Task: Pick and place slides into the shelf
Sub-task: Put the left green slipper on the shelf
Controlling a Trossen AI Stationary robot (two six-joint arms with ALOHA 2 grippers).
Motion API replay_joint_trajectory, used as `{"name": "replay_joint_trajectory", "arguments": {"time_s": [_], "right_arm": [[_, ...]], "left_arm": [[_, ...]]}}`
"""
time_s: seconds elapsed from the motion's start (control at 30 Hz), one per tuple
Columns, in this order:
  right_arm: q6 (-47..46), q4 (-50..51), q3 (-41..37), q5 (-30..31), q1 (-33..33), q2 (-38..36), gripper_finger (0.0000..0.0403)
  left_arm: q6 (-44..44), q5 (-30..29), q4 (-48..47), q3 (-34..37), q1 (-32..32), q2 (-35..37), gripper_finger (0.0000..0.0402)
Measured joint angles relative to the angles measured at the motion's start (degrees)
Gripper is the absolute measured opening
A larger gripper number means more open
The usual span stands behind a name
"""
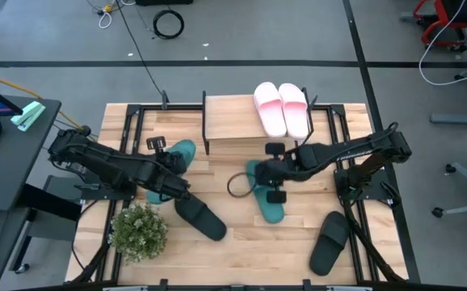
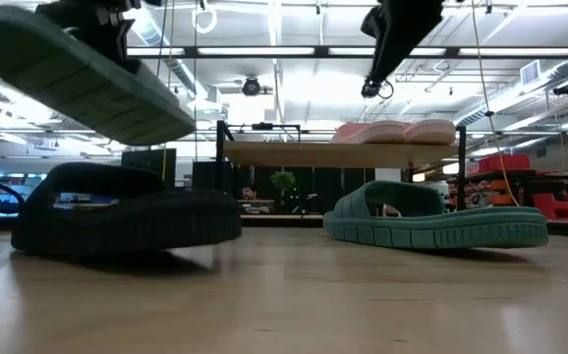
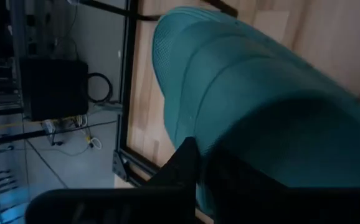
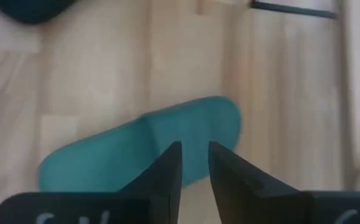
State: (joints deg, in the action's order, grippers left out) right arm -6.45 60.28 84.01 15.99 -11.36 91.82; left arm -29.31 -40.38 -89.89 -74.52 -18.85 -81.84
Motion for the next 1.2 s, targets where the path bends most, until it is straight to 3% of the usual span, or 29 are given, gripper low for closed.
{"name": "replay_joint_trajectory", "arguments": {"time_s": [0.23,0.4,0.63,0.77,0.93,1.2], "right_arm": [[-1.2,1.29,0.0,-3.96,-7.01,4.81,0.0113],[-1.53,2.71,-0.02,2.65,-10.16,10.05,0.0138],[-4.49,3.33,-0.02,11.37,-9.4,19.01,0.0168],[-4.47,3.68,-0.02,12.04,-8.29,22.14,0.0181],[-7.35,3.66,-0.02,16.91,-7.14,22.48,0.0185],[-10.08,3.53,-0.02,16.59,-5.14,21.36,0.0179]], "left_arm": [[-0.3,-0.4,-0.15,-0.89,0.02,0.0,0.0013],[-1.57,-0.96,-0.11,-0.89,0.02,0.0,0.0024],[-1.61,-0.96,-0.14,-0.89,-0.05,-0.02,0.0012],[-1.47,-0.96,-0.13,-0.89,-0.05,-0.02,0.0019],[-1.28,-1.0,-0.14,-0.89,-0.05,-0.02,0.0017],[-3.57,-0.98,-0.11,-0.89,-0.05,-0.02,0.0026]]}}
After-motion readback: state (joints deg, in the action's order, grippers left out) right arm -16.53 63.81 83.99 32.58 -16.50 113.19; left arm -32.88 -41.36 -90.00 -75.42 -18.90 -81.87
